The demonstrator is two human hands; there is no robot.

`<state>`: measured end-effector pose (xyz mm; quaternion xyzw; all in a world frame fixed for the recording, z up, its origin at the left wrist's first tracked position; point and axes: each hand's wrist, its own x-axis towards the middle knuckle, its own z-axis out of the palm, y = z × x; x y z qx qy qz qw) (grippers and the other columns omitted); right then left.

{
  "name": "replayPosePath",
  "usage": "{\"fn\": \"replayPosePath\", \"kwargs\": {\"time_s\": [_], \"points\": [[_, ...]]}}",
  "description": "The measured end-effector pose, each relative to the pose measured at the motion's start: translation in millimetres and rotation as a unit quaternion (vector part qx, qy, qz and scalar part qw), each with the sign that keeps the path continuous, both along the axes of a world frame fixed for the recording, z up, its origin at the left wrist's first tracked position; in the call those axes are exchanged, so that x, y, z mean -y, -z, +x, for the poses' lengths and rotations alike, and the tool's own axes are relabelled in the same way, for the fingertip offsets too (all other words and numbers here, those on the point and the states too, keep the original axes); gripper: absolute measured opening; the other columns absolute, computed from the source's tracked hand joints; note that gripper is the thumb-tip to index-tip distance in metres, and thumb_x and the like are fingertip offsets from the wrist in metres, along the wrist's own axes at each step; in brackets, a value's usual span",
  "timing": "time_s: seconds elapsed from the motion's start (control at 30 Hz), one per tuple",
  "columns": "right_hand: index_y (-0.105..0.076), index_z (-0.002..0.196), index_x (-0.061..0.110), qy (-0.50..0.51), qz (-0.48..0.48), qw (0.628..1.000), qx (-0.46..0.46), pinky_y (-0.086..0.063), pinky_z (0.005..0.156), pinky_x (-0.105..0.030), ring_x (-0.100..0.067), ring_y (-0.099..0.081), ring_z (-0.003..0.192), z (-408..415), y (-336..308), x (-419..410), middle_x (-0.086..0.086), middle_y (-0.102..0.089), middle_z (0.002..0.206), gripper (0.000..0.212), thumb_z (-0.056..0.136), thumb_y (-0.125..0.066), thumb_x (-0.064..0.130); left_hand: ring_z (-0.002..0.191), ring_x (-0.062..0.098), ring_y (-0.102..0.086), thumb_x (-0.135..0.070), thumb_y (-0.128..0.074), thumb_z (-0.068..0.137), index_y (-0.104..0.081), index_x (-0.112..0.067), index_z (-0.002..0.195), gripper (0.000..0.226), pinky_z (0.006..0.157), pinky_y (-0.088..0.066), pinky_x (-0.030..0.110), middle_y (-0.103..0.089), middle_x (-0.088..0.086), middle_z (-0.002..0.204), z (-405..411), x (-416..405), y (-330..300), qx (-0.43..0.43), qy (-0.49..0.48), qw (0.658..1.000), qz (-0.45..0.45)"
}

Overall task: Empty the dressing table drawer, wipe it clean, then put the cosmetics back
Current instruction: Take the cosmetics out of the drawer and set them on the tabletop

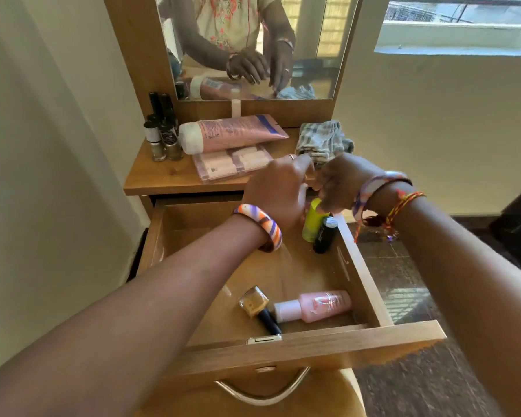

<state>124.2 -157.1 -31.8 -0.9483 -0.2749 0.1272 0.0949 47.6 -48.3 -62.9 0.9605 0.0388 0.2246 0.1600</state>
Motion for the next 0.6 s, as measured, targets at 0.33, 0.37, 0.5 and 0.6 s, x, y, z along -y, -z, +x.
{"fn": "replayPosePath", "kwargs": {"time_s": [0.33, 0.37, 0.5, 0.6], "points": [[-0.064, 0.106, 0.004, 0.023, -0.006, 1.0, 0.014, -0.045, 0.078, -0.027, -0.027, -0.059, 0.104, -1, 38, 21, -0.013, -0.064, 0.111, 0.045, 0.068, -0.082, 0.017, 0.135, 0.019, -0.036, -0.009, -0.056, 0.089, -0.035, -0.016, 0.143, 0.058, 0.101, -0.044, 0.035, -0.039, 0.001, 0.146, 31, 10, 31, -0.192, 0.088, 0.973, 0.093], [-0.064, 0.107, 0.004, 0.025, 0.001, 0.999, 0.021, -0.046, 0.079, -0.028, -0.028, -0.059, 0.104, -1, 41, 22, -0.013, -0.063, 0.111, 0.045, 0.068, -0.082, 0.017, 0.134, 0.019, -0.037, -0.009, -0.056, 0.089, -0.036, -0.017, 0.142, 0.057, 0.099, -0.046, 0.035, -0.04, 0.001, 0.145, 31, 10, 32, -0.191, 0.091, 0.973, 0.096], [-0.063, 0.106, 0.006, 0.029, 0.028, 0.998, 0.049, -0.044, 0.076, -0.029, -0.028, -0.059, 0.101, -5, 47, 24, -0.013, -0.062, 0.11, 0.038, 0.073, -0.078, 0.018, 0.131, 0.02, -0.04, -0.012, -0.059, 0.088, -0.042, -0.018, 0.139, 0.054, 0.094, -0.048, 0.038, -0.043, 0.0, 0.142, 30, 12, 35, -0.197, 0.092, 0.97, 0.106], [-0.062, 0.107, 0.008, 0.029, 0.029, 0.998, 0.054, -0.042, 0.073, -0.028, -0.029, -0.058, 0.102, -9, 52, 25, -0.013, -0.061, 0.111, 0.035, 0.076, -0.075, 0.018, 0.13, 0.021, -0.04, -0.014, -0.062, 0.087, -0.037, -0.021, 0.142, 0.061, 0.096, -0.049, 0.038, -0.042, 0.002, 0.14, 29, 14, 36, -0.189, 0.084, 0.973, 0.099]]}}
